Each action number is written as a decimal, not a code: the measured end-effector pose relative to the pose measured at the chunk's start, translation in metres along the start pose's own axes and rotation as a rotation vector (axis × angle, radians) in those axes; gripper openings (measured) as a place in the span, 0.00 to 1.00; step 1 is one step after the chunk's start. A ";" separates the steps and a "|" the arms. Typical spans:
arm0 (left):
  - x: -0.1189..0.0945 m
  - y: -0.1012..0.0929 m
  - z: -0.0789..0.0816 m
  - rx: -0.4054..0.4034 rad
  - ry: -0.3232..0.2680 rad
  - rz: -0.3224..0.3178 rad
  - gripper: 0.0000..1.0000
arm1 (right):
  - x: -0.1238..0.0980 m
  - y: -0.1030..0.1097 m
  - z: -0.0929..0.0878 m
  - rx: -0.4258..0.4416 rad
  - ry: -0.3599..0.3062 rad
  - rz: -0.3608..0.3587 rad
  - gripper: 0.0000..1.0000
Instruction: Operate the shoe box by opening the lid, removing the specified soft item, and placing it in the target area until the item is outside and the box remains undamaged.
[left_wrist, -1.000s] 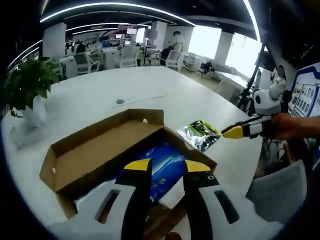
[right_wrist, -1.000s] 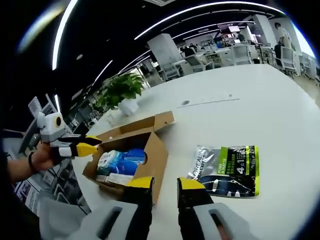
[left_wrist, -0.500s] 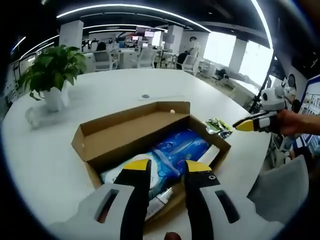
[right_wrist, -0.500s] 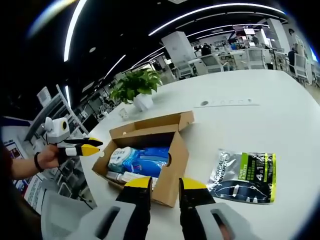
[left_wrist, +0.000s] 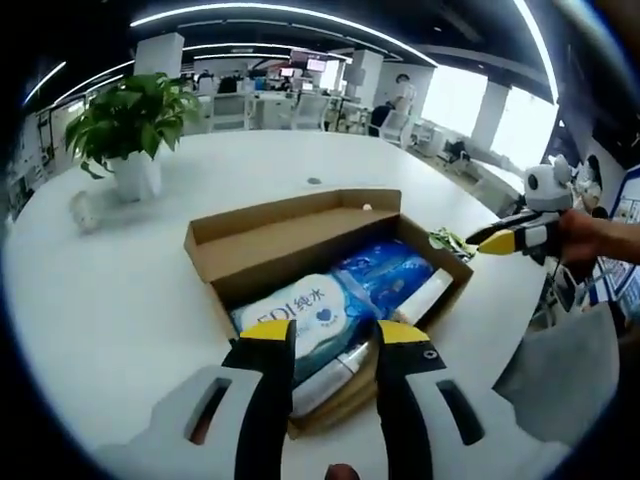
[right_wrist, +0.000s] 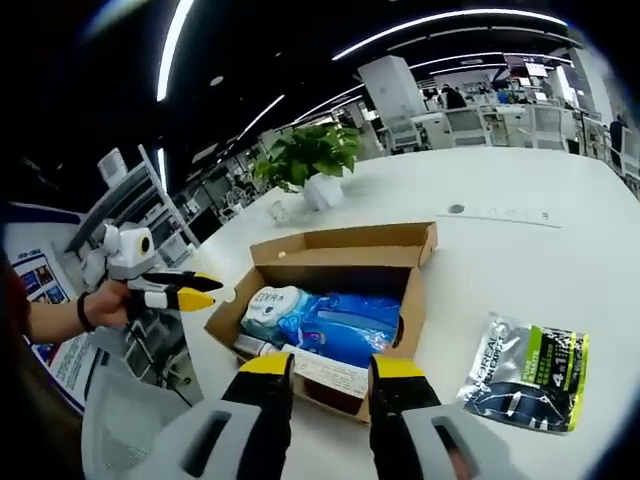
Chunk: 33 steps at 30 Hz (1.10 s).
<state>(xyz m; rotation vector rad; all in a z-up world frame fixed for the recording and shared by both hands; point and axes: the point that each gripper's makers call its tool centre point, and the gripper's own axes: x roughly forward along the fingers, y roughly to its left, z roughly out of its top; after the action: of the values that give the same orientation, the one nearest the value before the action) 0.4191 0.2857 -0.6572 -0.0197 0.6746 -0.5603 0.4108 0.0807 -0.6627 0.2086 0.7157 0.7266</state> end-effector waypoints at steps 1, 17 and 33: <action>-0.001 0.002 -0.001 0.001 0.002 0.000 0.32 | 0.002 0.003 0.001 -0.010 0.003 0.006 0.27; -0.004 0.021 -0.001 0.054 0.036 0.005 0.36 | 0.028 0.022 0.010 -0.054 0.029 0.054 0.29; 0.015 0.032 -0.010 0.332 0.193 -0.044 0.42 | 0.078 0.048 0.016 -0.357 0.173 0.127 0.39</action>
<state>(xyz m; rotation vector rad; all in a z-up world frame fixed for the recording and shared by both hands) 0.4385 0.3067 -0.6799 0.3342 0.7622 -0.7166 0.4367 0.1695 -0.6715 -0.1378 0.7280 0.9882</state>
